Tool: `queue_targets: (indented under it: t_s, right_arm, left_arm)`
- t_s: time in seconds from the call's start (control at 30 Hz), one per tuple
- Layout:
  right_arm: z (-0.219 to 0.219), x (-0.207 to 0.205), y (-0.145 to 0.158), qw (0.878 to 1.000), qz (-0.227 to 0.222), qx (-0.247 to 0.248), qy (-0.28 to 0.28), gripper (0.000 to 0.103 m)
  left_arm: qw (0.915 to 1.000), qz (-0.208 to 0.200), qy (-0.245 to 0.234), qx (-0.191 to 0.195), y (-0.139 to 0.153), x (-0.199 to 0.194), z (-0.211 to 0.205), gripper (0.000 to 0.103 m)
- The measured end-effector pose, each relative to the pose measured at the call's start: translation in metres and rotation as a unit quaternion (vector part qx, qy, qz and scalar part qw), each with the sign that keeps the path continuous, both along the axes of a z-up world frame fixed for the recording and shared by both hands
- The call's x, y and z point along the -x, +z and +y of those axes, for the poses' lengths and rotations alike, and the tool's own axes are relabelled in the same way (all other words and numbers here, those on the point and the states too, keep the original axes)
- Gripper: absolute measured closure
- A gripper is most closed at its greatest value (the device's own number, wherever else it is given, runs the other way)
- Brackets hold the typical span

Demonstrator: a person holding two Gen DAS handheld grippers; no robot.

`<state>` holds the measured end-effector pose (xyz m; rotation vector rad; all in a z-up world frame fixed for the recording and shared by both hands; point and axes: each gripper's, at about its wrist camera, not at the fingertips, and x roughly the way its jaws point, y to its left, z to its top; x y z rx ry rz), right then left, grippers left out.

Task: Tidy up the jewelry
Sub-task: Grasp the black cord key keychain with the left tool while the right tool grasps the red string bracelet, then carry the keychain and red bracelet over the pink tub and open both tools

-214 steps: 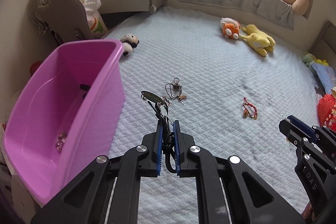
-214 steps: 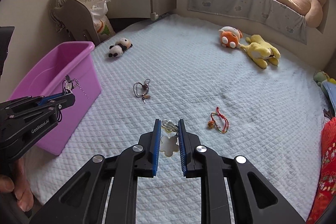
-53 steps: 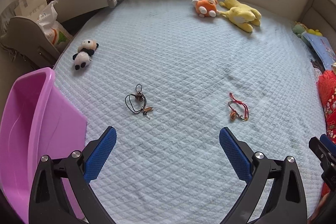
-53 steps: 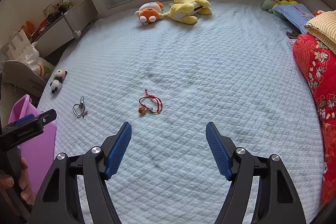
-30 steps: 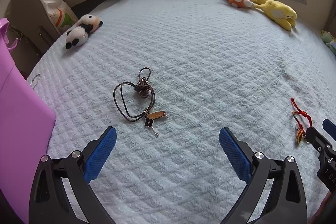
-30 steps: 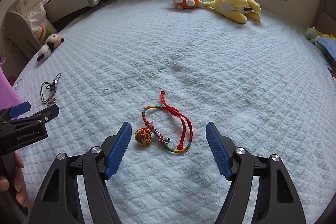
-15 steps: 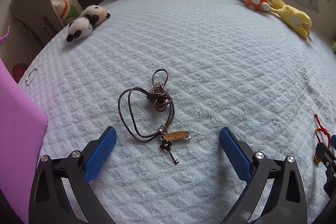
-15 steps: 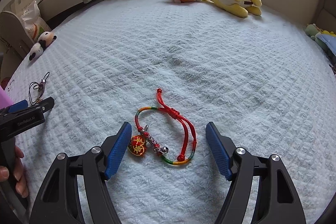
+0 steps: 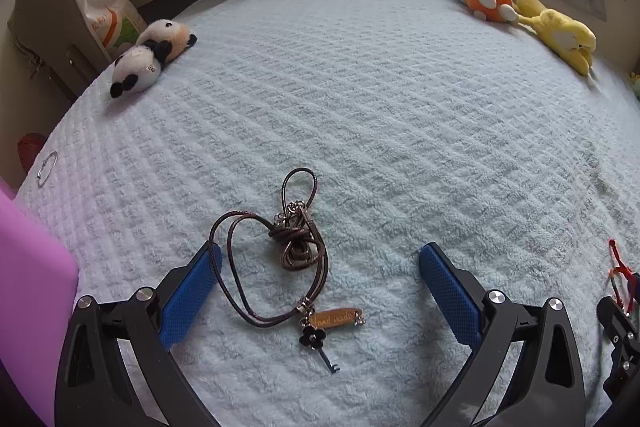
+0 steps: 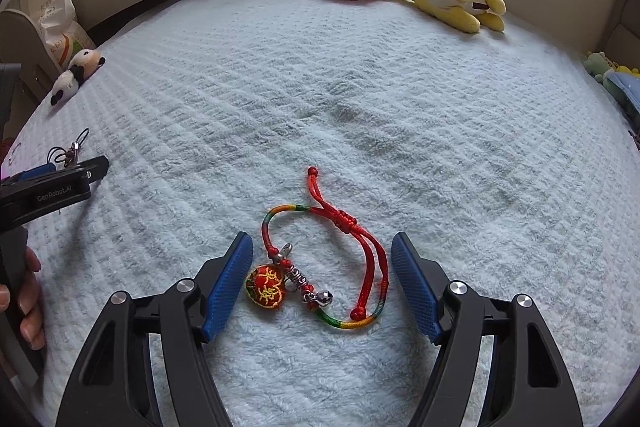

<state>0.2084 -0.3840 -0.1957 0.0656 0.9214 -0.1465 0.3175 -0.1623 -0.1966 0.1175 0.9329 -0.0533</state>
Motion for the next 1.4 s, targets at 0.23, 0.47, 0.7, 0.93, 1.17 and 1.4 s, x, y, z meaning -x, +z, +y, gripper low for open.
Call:
queue_targets:
  t_s: [0.23, 0.47, 0.7, 0.93, 1.17, 1.4]
  right_arm:
    - [0.002, -0.001, -0.001, 1.0, 0.002, -0.001, 0.009, 0.043]
    - [0.01, 0.0, 0.0, 1.0, 0.0, 0.005, 0.026, 0.069]
    - [0.008, 0.007, 0.007, 1.0, -0.007, -0.015, 0.026, 0.091]
    - [0.007, 0.026, 0.018, 0.999, -0.009, -0.031, 0.019, 0.091]
    - [0.013, 0.064, 0.041, 0.999, 0.002, -0.05, 0.02, 0.091]
    - [0.025, 0.114, 0.094, 0.997, 0.019, -0.059, 0.039, 0.091]
  left_arm:
    - [1.0, 0.0, -0.003, 0.002, -0.002, -0.009, 0.0, 0.006]
    - [0.9997, -0.003, -0.021, 0.013, 0.003, 0.007, -0.008, 0.043]
    - [0.9996, 0.001, -0.021, 0.017, 0.01, 0.024, -0.009, 0.09]
    - [0.9991, 0.015, -0.02, 0.033, 0.021, 0.049, -0.003, 0.091]
    - [0.9979, 0.034, -0.039, 0.039, 0.044, 0.096, -0.005, 0.091]
    - [0.9961, 0.052, -0.056, 0.043, 0.097, 0.153, 0.0, 0.091]
